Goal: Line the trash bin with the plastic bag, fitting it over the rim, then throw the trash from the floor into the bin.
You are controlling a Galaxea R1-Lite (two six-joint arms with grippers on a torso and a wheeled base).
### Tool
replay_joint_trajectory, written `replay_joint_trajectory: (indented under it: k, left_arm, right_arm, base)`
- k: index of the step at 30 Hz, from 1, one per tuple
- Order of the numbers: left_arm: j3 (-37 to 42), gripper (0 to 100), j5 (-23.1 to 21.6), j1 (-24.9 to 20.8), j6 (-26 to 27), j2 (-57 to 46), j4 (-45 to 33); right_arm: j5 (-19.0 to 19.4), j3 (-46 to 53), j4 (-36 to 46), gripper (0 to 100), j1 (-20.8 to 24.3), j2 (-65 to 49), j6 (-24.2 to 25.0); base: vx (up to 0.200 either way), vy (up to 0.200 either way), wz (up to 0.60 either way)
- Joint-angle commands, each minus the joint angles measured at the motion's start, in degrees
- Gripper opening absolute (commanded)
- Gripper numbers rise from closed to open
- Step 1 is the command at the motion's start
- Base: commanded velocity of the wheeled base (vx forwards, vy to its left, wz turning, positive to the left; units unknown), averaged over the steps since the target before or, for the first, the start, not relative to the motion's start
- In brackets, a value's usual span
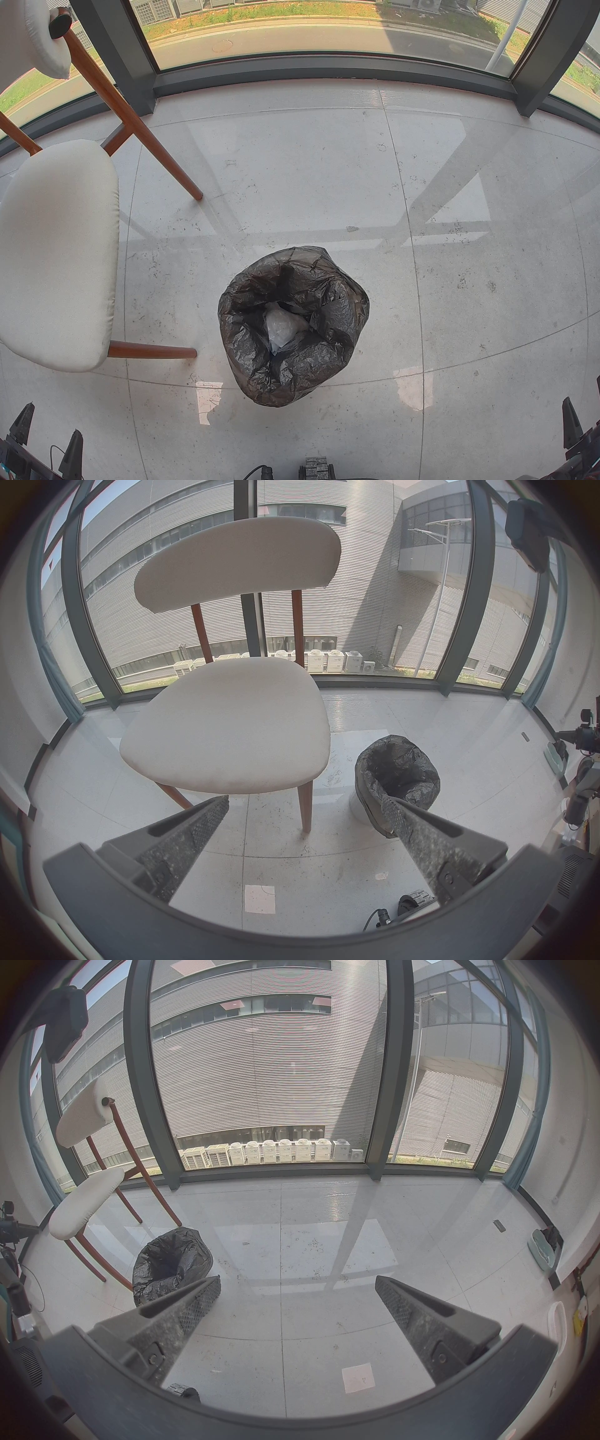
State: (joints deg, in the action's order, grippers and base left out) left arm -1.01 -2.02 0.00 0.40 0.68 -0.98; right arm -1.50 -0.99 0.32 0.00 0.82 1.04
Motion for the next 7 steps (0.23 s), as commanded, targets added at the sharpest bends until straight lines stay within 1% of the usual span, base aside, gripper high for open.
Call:
replay_joint_trajectory:
  k: [1, 7]
  left_arm:
    - [0.7, 100, 0.0, 0.0, 0.0, -0.6, 0.0]
    - [0.7, 100, 0.0, 0.0, 0.0, -0.6, 0.0]
  right_arm:
    - [0.1, 1.0, -0.1, 100, 0.1, -0.4, 0.0]
    - [0.1, 1.0, 0.0, 100, 0.0, -0.4, 0.1]
  base:
    - [0.000, 0.000, 0.00]
    - [0.000, 0.000, 0.00]
